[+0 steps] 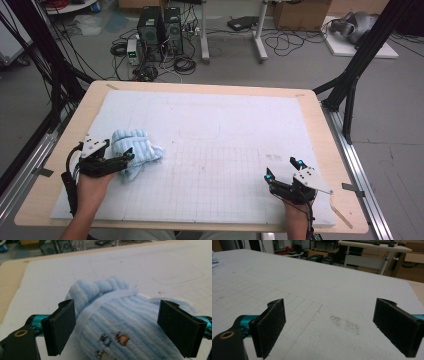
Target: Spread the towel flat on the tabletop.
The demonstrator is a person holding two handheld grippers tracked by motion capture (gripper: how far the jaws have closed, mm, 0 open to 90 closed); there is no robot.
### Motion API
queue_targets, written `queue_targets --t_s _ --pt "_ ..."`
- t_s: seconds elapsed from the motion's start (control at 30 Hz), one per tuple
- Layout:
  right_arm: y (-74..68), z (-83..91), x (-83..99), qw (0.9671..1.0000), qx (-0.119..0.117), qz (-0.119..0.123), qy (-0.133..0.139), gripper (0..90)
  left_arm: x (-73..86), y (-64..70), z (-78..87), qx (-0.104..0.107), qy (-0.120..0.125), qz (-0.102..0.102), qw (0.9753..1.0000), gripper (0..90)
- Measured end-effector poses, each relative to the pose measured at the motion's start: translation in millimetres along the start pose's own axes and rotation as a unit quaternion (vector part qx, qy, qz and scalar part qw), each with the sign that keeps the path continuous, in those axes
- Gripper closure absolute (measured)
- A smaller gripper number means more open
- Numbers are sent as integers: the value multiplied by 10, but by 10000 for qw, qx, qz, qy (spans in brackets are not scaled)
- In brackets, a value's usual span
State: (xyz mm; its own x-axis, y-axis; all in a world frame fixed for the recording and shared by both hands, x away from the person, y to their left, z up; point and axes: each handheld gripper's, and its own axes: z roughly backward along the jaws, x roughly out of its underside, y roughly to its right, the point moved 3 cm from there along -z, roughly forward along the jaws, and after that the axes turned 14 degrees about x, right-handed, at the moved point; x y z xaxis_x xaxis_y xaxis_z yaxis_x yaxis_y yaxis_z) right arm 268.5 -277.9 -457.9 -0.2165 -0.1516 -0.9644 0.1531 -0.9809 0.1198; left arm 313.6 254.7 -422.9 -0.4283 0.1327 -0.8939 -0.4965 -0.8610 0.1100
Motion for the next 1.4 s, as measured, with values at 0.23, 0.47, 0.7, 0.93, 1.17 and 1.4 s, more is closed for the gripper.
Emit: queue_targets --t_s 0.23,0.47,0.7,0.93,1.17,1.4 --pt "0 0 0 10000 -13 2 16 102 74 -58 -153 253 -360 482 9979 153" --pt "-6 -8 -1 10000 -28 -1 -42 102 120 -80 -326 815 -557 891 9911 315" --pt "1 0 0 10000 -12 6 -7 102 15 37 -286 1454 19 626 9874 735" --pt "-2 -6 -1 10000 -20 24 2 102 -249 211 -184 1946 338 134 9802 758" --pt "-4 -4 1 10000 -14 -26 -44 102 -510 511 -235 2370 290 -437 9701 756" --pt "-1 -3 1 10000 -36 8 -21 102 -688 828 -338 2904 164 -967 9519 754"
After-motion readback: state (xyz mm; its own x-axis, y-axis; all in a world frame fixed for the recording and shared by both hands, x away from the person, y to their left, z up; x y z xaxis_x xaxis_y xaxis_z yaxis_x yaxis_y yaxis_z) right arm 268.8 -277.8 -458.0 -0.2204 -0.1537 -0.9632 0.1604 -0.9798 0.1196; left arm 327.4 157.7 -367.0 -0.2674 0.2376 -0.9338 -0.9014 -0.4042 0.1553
